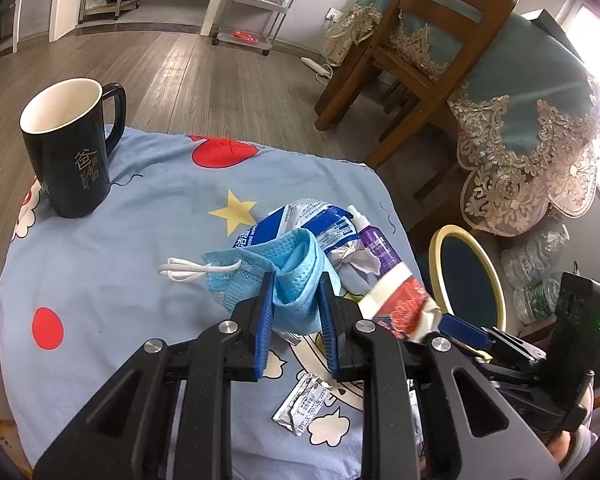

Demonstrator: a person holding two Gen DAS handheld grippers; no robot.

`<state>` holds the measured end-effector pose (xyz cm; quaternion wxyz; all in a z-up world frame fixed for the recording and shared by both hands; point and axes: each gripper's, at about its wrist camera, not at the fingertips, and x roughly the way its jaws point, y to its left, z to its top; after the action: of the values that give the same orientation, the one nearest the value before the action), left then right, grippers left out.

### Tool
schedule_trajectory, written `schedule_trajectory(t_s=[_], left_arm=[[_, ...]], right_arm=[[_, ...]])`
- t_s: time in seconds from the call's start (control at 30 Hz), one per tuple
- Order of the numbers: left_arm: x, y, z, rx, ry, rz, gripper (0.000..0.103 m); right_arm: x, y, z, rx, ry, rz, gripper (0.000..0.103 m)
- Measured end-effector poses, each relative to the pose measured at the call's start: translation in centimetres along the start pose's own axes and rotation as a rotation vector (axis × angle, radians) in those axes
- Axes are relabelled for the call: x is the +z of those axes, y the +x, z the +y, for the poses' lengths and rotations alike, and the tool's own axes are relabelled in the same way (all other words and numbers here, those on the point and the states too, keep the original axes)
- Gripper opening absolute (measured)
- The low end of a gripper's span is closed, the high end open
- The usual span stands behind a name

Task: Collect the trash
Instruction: 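Grasp the white-red wrapper with the right gripper while the left holds the mask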

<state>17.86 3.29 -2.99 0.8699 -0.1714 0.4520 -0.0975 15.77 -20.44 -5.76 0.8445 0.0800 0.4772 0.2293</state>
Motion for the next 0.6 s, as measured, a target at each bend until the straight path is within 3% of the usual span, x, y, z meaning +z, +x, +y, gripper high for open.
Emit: schedule_trajectory(t_s=[0.23,0.3,0.5,0.53,0.6], left_arm=[[0.1,-0.2,-0.6,-0.005,0.01,-0.011,0.021],[0.1,-0.1,-0.6,-0.004,0.009,-0.012,0.021],[-0.1,-0.2,-0.4,0.007,0.009,-0.004,0.021],[-0.1,-0.2,-0.3,0.008,0.008,-0.004,0.021],[-0.1,-0.2,-0.3,0.011,0.007,-0.004,0.021]], right_arm=[[0.4,-2.4,-0.3,0.031,0.004,-0.045,0.046],[0.7,-2.4,-0.6,0.061,0.028,-0.052,0.015],[1.3,-0.6,-1.0,0.062,0.074,-0.007,0.017],[1.4,-0.3,-1.1,0.065,0.084,0.003,0.021],[1.2,0.2,-1.1,0.052,0.092,0.01,0.042]])
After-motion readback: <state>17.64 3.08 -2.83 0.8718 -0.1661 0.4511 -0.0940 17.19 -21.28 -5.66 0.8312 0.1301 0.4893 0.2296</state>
